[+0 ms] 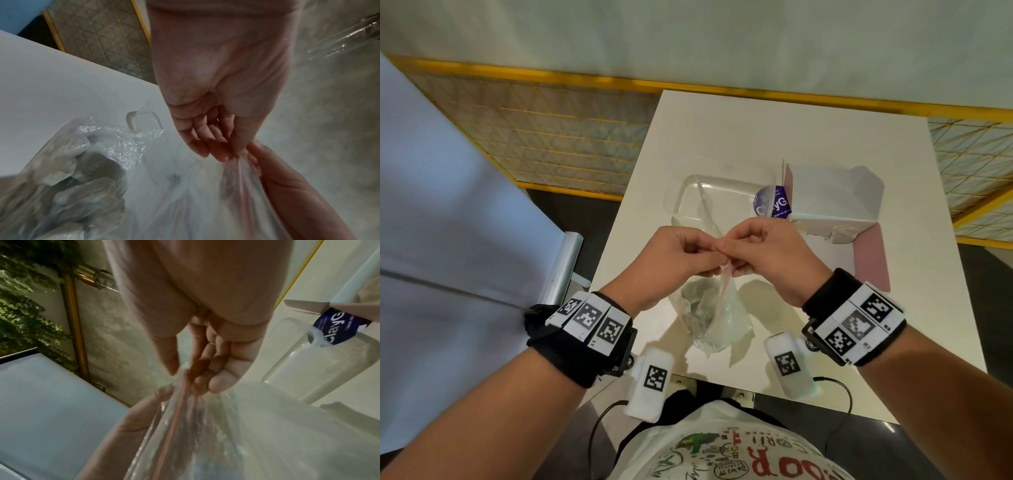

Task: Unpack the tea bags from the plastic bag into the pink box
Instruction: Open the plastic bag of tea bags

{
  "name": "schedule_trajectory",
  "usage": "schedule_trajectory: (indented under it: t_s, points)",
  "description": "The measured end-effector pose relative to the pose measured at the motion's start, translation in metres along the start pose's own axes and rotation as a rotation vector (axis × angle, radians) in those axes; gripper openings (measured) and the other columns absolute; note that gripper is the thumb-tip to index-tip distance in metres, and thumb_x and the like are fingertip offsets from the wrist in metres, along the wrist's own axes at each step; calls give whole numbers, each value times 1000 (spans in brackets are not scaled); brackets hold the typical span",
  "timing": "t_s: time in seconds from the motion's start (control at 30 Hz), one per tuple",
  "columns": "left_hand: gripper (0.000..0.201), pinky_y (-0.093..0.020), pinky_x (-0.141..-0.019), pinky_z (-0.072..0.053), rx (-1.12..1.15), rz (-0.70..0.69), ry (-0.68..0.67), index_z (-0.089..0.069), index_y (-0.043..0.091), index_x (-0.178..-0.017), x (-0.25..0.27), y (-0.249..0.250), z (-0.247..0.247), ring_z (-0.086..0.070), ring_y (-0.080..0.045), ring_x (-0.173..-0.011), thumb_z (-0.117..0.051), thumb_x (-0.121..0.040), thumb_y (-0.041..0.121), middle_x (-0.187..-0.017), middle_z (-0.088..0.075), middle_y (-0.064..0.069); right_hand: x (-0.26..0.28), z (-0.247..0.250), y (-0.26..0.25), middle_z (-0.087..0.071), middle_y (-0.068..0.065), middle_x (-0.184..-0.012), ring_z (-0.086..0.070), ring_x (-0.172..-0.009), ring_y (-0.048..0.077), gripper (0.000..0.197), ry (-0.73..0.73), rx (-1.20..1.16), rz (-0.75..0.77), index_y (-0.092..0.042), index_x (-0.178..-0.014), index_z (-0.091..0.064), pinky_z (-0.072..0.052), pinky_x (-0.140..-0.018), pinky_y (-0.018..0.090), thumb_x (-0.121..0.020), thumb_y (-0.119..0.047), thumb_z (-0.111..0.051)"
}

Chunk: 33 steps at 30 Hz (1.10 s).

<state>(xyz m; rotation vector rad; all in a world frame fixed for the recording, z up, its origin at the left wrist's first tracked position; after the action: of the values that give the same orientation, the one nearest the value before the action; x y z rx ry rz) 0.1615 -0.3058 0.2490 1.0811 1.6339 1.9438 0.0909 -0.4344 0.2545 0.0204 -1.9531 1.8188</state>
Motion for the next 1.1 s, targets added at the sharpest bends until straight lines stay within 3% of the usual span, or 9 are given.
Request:
schedule_trajectory:
  t_s: [0.2, 0.33, 0.53, 0.7, 0.8, 0.93, 1.0, 1.03, 1.1]
  points:
    - [12, -36, -82, -61, 37, 3, 35, -70, -10, -98, -3, -3, 1, -71, -30, -81, -71, -91, 1, -95, -75, -26, -3, 1, -1, -71, 18, -80, -70, -72, 27, 9, 24, 7, -33, -3, -86, -70, -61, -75, 39, -93, -5, -64]
    - [10, -31, -74, -57, 51, 12, 13, -67, -12, -97, -2, -5, 5, -67, -22, -73, -66, -93, -3, -84, -69, -19, 1, -10, 19, -68, 17, -86, -68, -82, 29, 16, -100, -370, -267, -2, -89, -64, -58, -89, 43, -100, -6, -53]
    - [7, -33, -78, -56, 6, 43, -3, -69, -3, -91, 0, -16, 16, -64, -19, -71, -64, -95, -2, -82, -67, -15, 4, -14, 19, -65, 14, -88, -66, -80, 24, 22, -133, -723, -330, -2, -92, -58, -59, -80, 40, -102, -6, -39]
    - [15, -44, -92, -57, 68, 91, 48, -64, 2, -86, 3, -37, 31, -70, -29, -84, -58, -100, 0, -89, -71, -20, -5, 11, 14, -66, 10, -82, -67, -87, 26, 20, -52, -890, -360, -5, -95, -58, -44, -107, 51, -103, -13, -41]
    - [15, -42, -93, -59, 256, 160, 114, -59, 3, -91, 5, -53, 42, -74, -35, -97, -51, -103, 1, -100, -72, -23, -5, 14, 19, -54, 4, -72, -59, -70, 18, 15, -74, -1029, -356, -7, -99, -56, -49, -100, 55, -102, -14, -43]
    - [21, -39, -85, -62, 347, 224, 221, -55, 6, -86, 4, -69, 64, -74, -29, -85, -46, -104, -1, -92, -69, -20, 0, 17, 30, -16, -5, -73, -15, -63, 12, 13, -73, -1021, -409, -14, -85, -45, -46, -62, 30, -97, -18, -49]
    - [22, -36, -81, -62, 301, 283, 256, -54, 8, -84, 4, -76, 73, -74, -28, -80, -49, -103, -1, -94, -67, -20, 0, 17, 31, -19, -3, -70, -20, -58, 13, 12, -93, -934, -396, -10, -100, -54, -46, -57, 29, -90, -15, -58]
    - [20, -35, -81, -60, 210, 289, 264, -55, 9, -84, 3, -76, 75, -74, -29, -83, -53, -100, -1, -99, -67, -21, -2, 18, 32, -27, 1, -68, -27, -55, 15, 31, -117, -846, -373, -5, -117, -55, -46, -58, 28, -87, -8, -61]
    - [13, -31, -88, -54, -99, 146, 315, -57, 13, -97, 4, -57, 77, -68, -28, -107, -63, -91, 4, -117, -63, -13, -7, 20, 30, -36, 4, -64, -32, -53, 16, 52, -94, -685, -294, -3, -132, -49, -41, -54, 25, -82, 9, -56]
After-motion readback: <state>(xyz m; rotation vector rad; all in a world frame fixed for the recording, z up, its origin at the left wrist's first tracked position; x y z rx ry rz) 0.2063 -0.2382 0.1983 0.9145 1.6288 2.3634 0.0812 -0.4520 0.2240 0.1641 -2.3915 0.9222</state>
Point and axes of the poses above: each hand's wrist, its own x-axis away from the middle knuckle, its own z-axis out of the back of the hand, y = z × x, the point moved 8 cm from there along -x, towards the middle knuckle
